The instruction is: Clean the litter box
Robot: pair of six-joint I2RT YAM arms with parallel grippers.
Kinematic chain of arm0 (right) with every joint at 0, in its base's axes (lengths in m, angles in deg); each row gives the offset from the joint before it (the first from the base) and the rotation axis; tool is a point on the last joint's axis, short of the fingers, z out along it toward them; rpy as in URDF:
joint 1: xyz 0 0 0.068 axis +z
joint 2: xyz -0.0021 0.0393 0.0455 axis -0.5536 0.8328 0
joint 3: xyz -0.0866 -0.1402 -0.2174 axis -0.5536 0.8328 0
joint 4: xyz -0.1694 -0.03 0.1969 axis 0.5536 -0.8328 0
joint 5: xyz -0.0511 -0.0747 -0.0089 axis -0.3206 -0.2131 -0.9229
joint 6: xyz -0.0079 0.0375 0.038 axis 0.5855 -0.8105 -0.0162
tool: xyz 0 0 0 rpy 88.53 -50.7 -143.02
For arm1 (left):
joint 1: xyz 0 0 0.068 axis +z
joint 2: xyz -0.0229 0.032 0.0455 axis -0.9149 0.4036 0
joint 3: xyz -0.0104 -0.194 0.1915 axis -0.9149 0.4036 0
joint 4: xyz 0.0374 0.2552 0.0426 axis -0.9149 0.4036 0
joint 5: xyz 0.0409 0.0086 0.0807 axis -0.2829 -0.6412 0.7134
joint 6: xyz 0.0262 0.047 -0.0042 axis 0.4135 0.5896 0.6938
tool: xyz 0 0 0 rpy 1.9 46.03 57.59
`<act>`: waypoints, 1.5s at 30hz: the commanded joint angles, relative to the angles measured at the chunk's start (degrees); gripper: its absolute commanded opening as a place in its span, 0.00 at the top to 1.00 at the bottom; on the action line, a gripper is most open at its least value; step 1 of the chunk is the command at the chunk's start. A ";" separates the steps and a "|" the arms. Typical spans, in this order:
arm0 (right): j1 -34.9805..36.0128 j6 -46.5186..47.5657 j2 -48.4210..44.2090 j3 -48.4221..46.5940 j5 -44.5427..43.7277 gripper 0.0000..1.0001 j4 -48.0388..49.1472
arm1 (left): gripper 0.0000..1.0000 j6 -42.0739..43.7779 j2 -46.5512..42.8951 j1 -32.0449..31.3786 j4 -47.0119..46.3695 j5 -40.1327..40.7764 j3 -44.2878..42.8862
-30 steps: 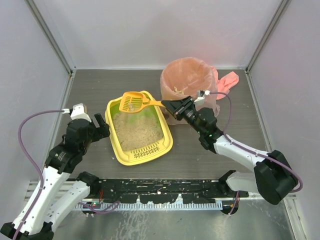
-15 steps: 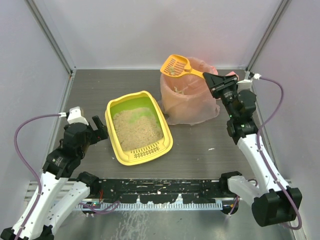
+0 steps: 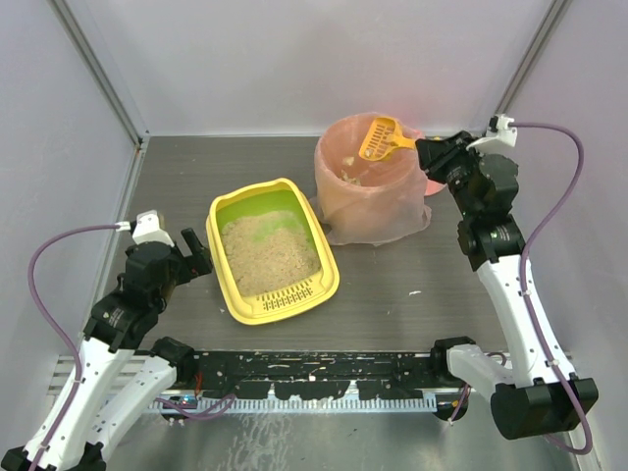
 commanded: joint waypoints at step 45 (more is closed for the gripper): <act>48.65 -6.29 -0.14 20.04 -29.90 0.92 15.61 | 0.02 0.05 0.24 -0.11 -1.48 -0.26 -0.48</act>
